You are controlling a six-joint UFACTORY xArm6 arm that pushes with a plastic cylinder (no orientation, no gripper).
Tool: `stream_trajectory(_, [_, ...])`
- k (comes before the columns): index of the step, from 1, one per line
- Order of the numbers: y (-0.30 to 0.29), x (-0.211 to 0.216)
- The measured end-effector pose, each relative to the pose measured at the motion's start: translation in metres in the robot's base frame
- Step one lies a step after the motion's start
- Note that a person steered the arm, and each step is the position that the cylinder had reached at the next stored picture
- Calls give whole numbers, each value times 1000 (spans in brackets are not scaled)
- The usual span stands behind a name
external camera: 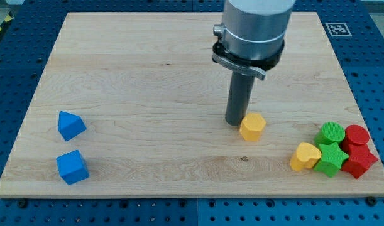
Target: Push yellow hexagon above the yellow heart
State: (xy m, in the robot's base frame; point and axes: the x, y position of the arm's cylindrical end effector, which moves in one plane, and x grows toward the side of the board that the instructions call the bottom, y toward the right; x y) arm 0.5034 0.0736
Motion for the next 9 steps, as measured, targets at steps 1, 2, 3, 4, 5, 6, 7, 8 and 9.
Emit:
stream_trajectory(1, [-22, 6])
stream_trajectory(2, [-27, 10])
stream_trajectory(3, [24, 10])
stream_trajectory(4, [31, 14])
stream_trajectory(5, [9, 15])
stream_trajectory(6, [5, 32])
stream_trajectory(7, [37, 46])
stream_trajectory(8, [57, 46])
stream_trajectory(9, [63, 45])
